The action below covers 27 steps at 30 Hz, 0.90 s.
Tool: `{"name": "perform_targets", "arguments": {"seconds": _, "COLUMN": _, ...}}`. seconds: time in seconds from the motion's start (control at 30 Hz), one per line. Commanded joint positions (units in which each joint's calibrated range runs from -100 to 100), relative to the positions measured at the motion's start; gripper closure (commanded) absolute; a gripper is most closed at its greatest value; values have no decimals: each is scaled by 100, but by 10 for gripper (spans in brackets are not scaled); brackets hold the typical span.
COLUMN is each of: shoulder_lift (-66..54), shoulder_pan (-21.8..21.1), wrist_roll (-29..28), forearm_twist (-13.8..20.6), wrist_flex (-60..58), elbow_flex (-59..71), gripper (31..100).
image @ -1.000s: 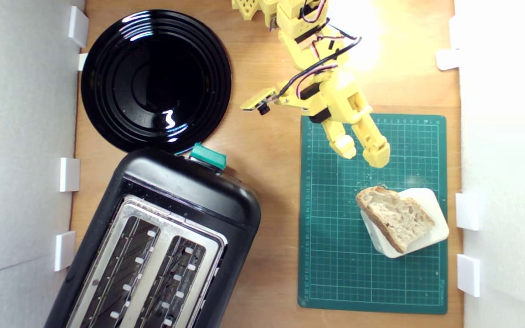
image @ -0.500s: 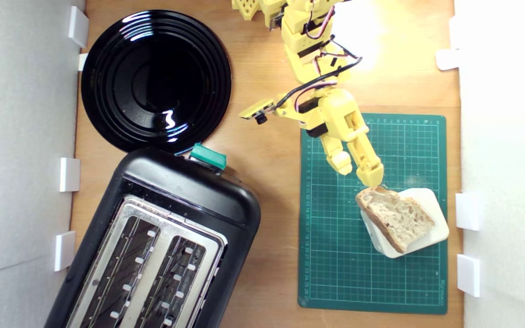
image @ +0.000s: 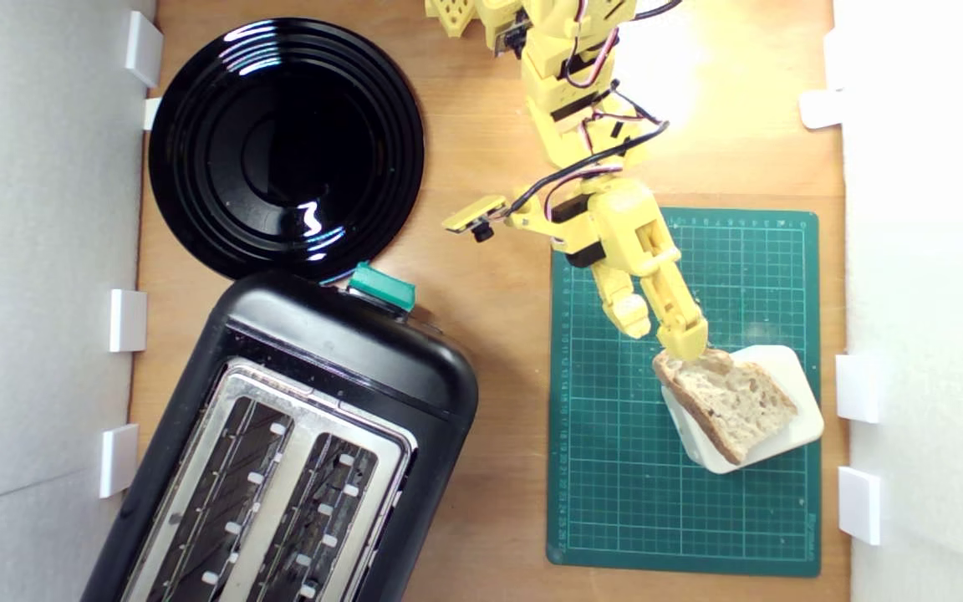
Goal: Pick bread and place in toaster
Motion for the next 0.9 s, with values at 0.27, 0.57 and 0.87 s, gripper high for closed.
{"name": "perform_targets", "arguments": {"seconds": 0.27, "shoulder_lift": 263, "shoulder_pan": -16, "wrist_roll": 34, "forearm_twist": 63, "wrist_flex": -184, "elbow_flex": -744, "gripper": 384}}
{"name": "perform_targets", "arguments": {"seconds": 0.57, "shoulder_lift": 454, "shoulder_pan": -113, "wrist_roll": 44, "forearm_twist": 0, "wrist_flex": -184, "elbow_flex": -1089, "gripper": 384}}
{"name": "perform_targets", "arguments": {"seconds": 0.87, "shoulder_lift": 512, "shoulder_pan": -129, "wrist_roll": 154, "forearm_twist": 72, "wrist_flex": -175, "elbow_flex": -1153, "gripper": 385}}
